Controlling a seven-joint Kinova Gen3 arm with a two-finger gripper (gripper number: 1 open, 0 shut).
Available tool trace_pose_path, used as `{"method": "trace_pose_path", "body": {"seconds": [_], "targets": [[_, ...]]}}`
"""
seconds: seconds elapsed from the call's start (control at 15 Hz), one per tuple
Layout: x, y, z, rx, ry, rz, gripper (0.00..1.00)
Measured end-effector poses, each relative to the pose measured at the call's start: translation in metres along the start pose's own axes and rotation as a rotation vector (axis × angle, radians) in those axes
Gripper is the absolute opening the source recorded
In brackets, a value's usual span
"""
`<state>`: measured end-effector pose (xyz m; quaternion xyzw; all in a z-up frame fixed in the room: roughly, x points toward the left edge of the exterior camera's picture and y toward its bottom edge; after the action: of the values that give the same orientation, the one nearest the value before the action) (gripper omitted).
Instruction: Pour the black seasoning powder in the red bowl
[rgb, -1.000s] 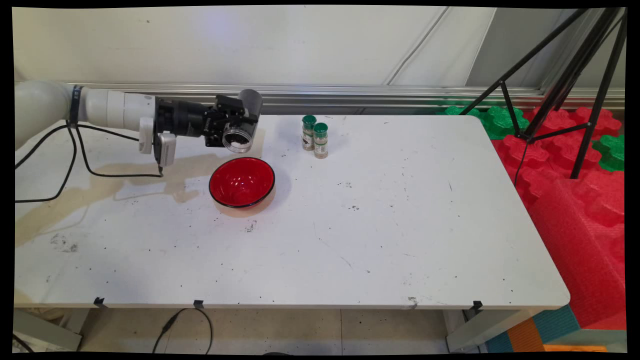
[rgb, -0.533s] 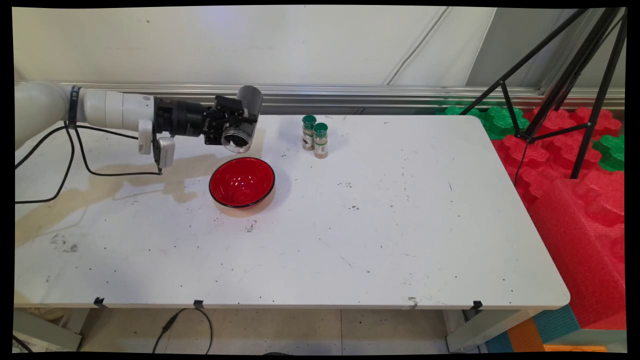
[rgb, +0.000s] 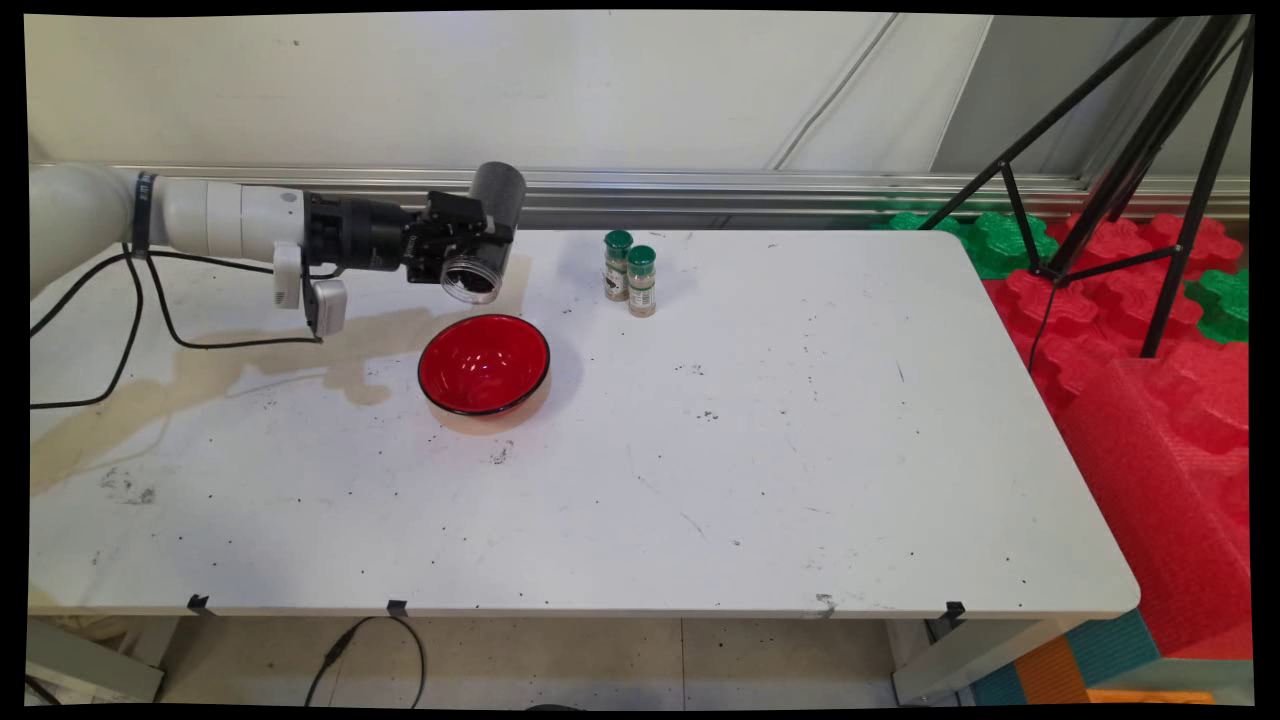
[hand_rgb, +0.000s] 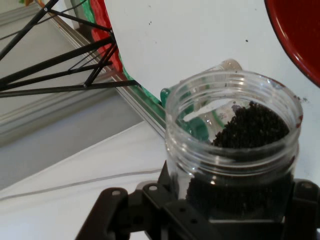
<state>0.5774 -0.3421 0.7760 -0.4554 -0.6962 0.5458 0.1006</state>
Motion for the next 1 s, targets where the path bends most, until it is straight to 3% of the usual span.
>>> {"method": "trace_pose_path", "body": {"seconds": [1.0], "targets": [[0.0021, -0.0049, -0.0067, 0.026, -0.017, 0.15, 0.0]]}}
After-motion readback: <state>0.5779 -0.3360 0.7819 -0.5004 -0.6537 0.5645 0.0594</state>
